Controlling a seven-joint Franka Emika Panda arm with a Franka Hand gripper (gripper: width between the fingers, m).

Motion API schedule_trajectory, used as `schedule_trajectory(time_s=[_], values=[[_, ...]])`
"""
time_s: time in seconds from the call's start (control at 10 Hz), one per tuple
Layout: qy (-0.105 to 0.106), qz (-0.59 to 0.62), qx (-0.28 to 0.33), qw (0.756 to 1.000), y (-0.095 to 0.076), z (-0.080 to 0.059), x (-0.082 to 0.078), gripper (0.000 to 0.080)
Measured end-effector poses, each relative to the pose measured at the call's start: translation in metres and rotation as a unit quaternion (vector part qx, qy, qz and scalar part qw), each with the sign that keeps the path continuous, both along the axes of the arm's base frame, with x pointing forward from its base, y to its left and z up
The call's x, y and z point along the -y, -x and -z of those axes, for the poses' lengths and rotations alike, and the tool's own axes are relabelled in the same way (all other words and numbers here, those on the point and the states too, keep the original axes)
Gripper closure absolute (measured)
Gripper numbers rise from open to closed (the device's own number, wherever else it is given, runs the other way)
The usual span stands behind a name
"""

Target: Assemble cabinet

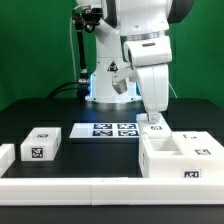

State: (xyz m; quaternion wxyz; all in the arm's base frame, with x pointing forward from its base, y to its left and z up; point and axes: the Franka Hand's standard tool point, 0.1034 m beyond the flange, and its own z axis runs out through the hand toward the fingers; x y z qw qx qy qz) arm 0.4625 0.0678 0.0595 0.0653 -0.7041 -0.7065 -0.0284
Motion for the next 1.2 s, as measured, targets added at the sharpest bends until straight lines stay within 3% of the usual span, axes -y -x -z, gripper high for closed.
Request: schedule_trajectory(time_s=[0.5, 0.9, 1.2], values=[[-0.002, 0.003, 0.003, 1.000, -0.006, -0.001, 0.003, 0.0737], [-0.016, -0.007, 0.015, 1.000, -0.029, 0.002, 0.002, 0.0737], [-0.016, -0.006, 0.015, 1.000, -0.029, 0.002, 0.002, 0.0737]])
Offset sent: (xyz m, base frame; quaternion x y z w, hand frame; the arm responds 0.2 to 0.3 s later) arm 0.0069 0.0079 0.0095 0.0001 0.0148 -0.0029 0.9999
